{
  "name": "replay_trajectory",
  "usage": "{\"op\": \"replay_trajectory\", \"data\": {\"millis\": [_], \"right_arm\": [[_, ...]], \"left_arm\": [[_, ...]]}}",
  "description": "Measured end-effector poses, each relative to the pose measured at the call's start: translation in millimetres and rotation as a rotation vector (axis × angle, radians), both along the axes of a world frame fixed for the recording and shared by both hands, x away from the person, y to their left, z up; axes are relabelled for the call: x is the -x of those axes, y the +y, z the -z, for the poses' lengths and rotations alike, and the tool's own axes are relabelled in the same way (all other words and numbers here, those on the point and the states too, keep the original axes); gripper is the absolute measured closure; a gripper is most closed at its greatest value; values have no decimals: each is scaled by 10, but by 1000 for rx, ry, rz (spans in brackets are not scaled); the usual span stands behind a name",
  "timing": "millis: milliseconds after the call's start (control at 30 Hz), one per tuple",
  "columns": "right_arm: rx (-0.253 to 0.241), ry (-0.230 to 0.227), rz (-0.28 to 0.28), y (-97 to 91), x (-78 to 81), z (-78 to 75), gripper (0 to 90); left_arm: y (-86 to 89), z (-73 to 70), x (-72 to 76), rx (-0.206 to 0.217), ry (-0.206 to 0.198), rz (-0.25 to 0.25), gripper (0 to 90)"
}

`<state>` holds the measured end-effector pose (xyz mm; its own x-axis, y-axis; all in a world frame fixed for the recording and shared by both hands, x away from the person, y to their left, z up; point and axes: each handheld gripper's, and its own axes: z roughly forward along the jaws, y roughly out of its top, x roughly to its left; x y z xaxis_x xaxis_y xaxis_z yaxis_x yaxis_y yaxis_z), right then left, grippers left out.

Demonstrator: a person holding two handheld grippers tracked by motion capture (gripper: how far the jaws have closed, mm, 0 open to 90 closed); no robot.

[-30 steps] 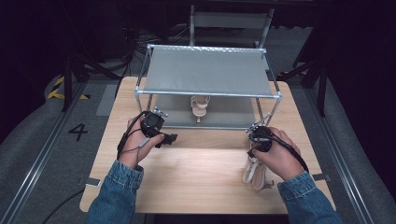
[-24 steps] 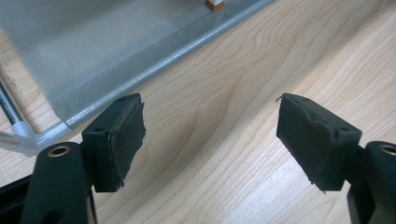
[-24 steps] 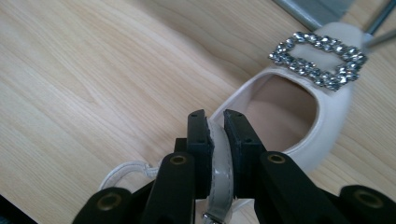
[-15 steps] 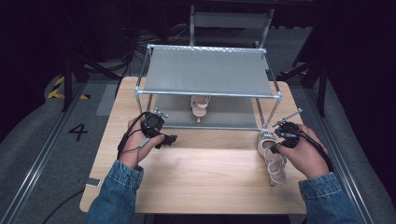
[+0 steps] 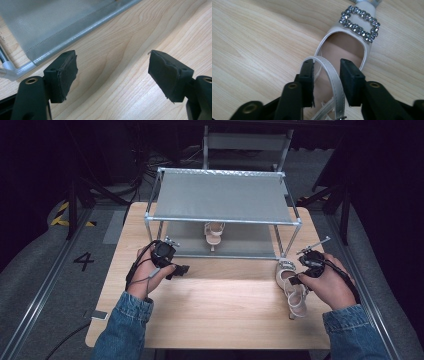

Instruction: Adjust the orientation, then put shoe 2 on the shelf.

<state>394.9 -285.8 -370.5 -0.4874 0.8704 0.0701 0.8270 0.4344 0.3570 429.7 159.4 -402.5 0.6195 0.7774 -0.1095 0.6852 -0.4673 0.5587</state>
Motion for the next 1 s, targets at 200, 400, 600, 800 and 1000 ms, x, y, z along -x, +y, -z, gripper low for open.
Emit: {"op": "replay_trajectory", "data": {"millis": [200, 400, 600, 800, 1000], "right_arm": [[-20, -54, 7, 42, 78, -106, 578], [-20, -54, -1, 107, 142, -148, 581], [-16, -130, -10, 133, 195, -178, 559], [-23, -107, -1, 168, 213, -155, 547], [0, -30, 19, 201, 123, 50, 524]], "left_arm": [[-20, 2, -29, -3, -5, 10, 245], [-34, -13, -25, -4, -11, 5, 250], [-51, 12, -6, -13, -10, 13, 248], [-39, 25, -11, -16, -6, 15, 247], [-43, 15, -8, -17, -7, 13, 246]]}}
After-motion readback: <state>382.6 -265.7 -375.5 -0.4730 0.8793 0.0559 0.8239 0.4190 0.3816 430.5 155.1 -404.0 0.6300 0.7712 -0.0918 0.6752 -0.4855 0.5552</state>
